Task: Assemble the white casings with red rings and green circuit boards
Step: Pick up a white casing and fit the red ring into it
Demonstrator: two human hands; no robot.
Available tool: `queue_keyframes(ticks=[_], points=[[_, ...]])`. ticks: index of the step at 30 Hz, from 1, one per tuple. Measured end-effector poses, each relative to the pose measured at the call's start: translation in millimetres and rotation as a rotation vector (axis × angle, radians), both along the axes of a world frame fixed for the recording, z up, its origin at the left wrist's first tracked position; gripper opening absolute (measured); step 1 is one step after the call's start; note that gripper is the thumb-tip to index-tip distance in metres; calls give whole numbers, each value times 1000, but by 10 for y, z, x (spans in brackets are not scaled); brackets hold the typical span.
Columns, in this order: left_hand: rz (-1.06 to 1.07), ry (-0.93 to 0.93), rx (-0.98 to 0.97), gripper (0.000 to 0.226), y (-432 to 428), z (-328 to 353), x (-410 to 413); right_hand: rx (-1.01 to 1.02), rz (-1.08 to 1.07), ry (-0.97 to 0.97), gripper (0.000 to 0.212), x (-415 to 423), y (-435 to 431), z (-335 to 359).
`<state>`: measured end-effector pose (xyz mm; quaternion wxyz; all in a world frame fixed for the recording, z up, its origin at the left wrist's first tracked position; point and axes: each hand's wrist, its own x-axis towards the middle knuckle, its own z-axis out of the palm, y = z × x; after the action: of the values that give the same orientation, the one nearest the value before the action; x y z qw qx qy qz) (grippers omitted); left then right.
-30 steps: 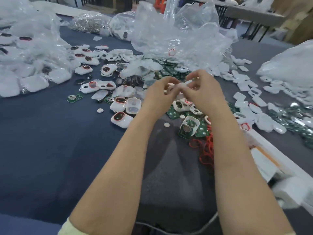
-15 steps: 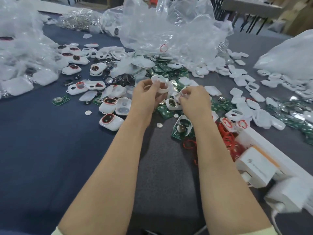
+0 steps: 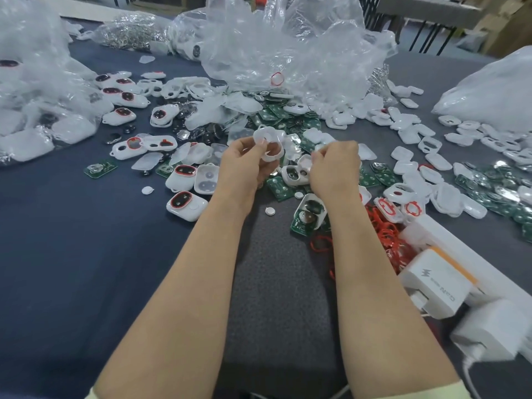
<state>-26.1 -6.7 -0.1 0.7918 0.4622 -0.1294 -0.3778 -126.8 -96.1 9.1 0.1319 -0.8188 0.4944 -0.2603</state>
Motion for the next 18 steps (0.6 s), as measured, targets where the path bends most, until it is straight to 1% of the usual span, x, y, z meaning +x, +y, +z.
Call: queue_keyframes(ticks=[2, 4, 6, 9, 11, 13, 15, 18], points=[[2, -4, 24, 6, -2, 4, 6, 32, 54, -295, 15, 5, 47, 53], [-3, -2, 28, 6, -2, 12, 4, 127, 146, -575, 11, 25, 142, 116], [-5, 4, 18, 7, -3, 20, -3, 234, 219, -725, 12, 66, 225, 138], [-22, -8, 0, 8, -2, 29, -14, 450, 255, -869, 6, 131, 278, 136], [-44, -40, -21, 6, 3, 21, -22, 554, 255, -906, 7, 147, 278, 128], [-55, -83, -34, 3, 4, 6, -35, 581, 256, -894, 9, 148, 280, 110], [-38, -122, -20, 4, 2, -6, -43, 532, 250, -842, 6, 156, 286, 92], [-27, -157, -25, 7, 10, -11, -52, 346, 203, -681, 8, 176, 288, 64]])
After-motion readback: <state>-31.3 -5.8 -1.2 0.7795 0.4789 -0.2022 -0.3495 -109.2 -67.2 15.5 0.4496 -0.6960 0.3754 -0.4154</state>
